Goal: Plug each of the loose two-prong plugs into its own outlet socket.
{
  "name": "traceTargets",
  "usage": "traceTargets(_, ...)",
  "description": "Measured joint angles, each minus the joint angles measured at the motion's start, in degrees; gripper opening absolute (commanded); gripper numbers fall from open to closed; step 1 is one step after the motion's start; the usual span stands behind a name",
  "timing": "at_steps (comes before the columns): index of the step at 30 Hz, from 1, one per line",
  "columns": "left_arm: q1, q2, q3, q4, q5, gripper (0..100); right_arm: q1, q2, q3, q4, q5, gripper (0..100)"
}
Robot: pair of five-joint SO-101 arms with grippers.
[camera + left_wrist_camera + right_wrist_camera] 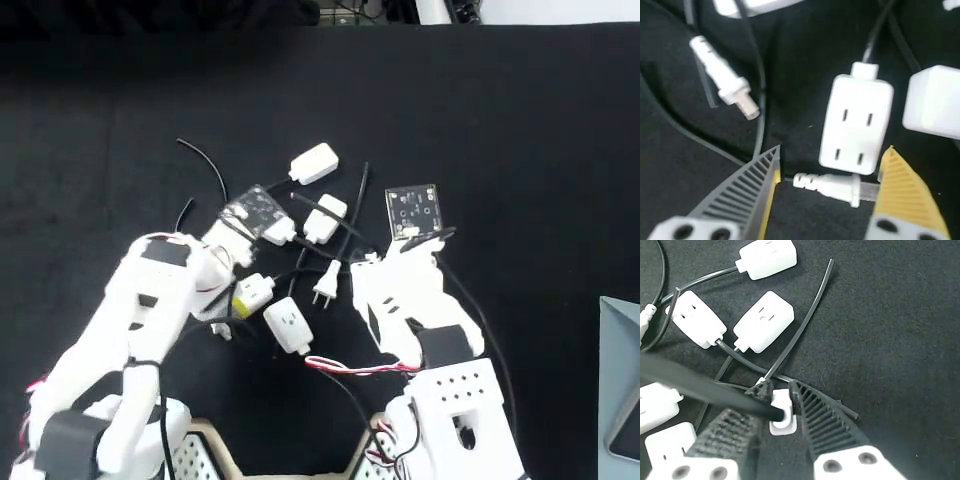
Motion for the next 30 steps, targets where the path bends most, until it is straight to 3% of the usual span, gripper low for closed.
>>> traceTargets(7,-9.1,-15.8,1.6,1.9,0.2,31,-4.4,0.0,-1.0,1.0,0.0,1.2)
traceTargets(14,-18.0,-30.2,12.0,2.0,5.0,31,-15.2,0.0,-6.5,2.4,0.0,1.1)
traceTargets(19,-19.6,-38.7,20.5,-0.7,7.0,31,-24.3,0.5,-6.7,-0.4,-0.4,1.1)
traceTargets(30,-30.9,-55.0,31.0,-6.0,18.2,31,-29.5,27.9,-14.4,-11.0,-6.9,1.1)
